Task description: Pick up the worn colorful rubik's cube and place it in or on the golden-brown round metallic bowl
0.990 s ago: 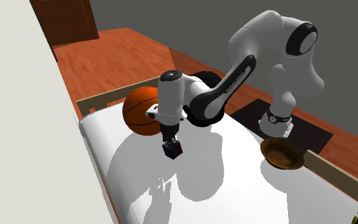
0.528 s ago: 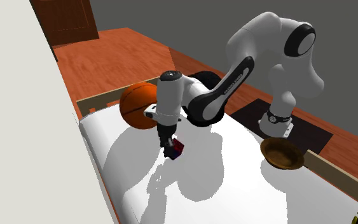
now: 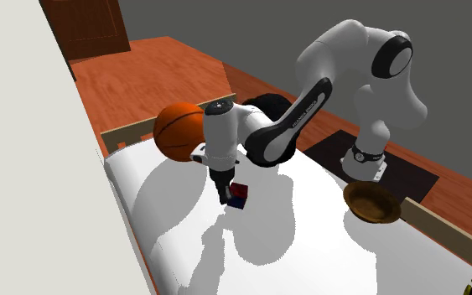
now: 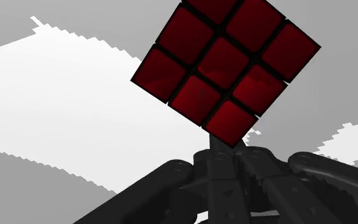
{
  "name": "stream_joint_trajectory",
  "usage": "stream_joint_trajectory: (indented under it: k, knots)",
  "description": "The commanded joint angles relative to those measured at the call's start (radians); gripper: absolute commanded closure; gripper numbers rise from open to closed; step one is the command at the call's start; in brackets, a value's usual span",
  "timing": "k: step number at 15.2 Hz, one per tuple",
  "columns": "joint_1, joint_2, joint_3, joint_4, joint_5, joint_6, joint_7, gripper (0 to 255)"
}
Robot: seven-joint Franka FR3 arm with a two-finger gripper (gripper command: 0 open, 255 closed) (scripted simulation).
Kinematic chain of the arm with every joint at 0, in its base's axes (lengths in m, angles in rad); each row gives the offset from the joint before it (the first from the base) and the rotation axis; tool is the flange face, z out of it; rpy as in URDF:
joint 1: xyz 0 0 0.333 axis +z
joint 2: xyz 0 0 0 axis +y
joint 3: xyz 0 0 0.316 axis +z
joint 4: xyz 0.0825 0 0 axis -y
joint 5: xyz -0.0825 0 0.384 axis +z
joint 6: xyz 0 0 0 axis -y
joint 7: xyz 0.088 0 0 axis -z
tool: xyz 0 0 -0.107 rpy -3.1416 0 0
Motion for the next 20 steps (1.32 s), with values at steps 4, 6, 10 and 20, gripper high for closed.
stream_joint_trajectory:
  k: [4, 6, 10, 20]
  knots:
    - [0.002, -0.117, 0.003, -0.108, -0.02, -0.011, -0.054, 0]
    - [0.001, -0.177, 0.005, -0.159, -0.03, -0.022, -0.083, 0]
    - [0.0, -0.151, 0.007, -0.177, -0.027, 0.023, -0.086, 0]
    - [-0.001, -0.125, 0.008, -0.19, -0.023, 0.062, -0.088, 0]
